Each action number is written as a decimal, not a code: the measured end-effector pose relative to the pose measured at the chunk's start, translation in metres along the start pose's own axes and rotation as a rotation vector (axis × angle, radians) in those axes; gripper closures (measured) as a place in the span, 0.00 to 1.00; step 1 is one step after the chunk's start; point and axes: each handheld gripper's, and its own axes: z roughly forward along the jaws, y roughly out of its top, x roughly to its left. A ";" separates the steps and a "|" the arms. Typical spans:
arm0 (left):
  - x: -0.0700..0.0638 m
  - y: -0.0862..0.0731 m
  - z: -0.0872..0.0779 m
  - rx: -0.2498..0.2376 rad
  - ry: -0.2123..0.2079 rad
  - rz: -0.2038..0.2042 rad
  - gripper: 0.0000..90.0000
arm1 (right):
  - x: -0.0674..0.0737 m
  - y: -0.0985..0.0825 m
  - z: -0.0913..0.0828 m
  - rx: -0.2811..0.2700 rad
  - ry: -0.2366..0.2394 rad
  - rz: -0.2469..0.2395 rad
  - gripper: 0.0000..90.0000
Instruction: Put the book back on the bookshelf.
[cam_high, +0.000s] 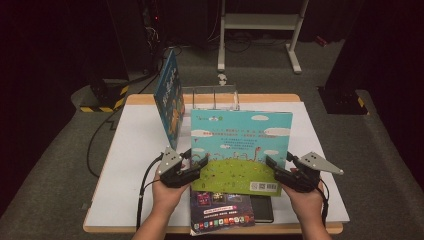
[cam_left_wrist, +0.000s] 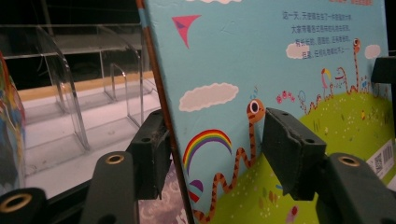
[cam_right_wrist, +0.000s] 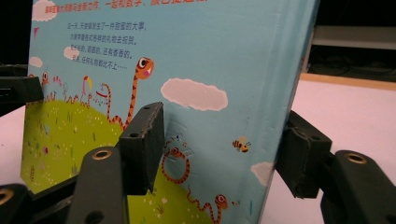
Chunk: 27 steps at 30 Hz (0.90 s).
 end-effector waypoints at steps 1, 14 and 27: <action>-0.001 0.002 0.000 -0.020 0.000 0.009 0.51 | 0.000 0.002 -0.001 -0.017 -0.010 -0.002 0.45; -0.003 0.009 0.008 -0.058 0.013 0.057 0.54 | 0.003 0.016 -0.004 -0.082 -0.039 -0.042 0.49; 0.005 0.016 0.025 -0.088 0.005 0.114 0.53 | -0.004 0.022 0.009 -0.129 -0.065 -0.056 0.48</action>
